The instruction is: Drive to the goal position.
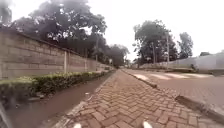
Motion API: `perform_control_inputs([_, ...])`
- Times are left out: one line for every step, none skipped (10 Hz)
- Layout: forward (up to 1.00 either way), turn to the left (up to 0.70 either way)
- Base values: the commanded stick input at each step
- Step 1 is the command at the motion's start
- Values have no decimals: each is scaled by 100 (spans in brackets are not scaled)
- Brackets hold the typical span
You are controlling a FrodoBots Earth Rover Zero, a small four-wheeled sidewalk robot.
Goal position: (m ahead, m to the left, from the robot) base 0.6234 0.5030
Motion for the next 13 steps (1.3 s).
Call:
perform_control_inputs([70,-35])
perform_control_inputs([70,0])
perform_control_inputs([70,0])
perform_control_inputs([70,0])
perform_control_inputs([70,0])
perform_control_inputs([70,0])
perform_control_inputs([41,0])
perform_control_inputs([10,0])
perform_control_inputs([0,0])
perform_control_inputs([0,0])
perform_control_inputs([0,0])
perform_control_inputs([0,0])
perform_control_inputs([0,0])
